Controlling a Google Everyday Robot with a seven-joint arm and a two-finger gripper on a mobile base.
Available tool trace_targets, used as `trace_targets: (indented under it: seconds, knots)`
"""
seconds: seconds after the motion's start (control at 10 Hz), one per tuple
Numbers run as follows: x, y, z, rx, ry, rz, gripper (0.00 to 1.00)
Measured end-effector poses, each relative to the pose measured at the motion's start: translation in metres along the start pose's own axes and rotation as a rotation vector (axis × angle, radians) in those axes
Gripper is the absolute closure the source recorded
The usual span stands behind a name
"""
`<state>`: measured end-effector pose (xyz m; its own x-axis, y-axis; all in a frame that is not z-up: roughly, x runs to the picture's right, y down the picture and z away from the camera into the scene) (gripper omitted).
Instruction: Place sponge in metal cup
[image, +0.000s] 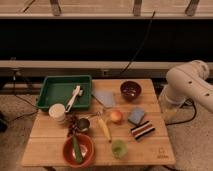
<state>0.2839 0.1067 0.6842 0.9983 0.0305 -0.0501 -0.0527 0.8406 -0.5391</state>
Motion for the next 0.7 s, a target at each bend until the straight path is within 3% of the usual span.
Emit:
trace_targets:
  seconds: [0.6,0.7]
  knots:
    - [-0.0002,-0.0017,0.0004,-0.002,-0.002,-0.005,0.35]
    - [-0.0034,-0.0071,0.005,-0.007,-0.008,-0.036,0.35]
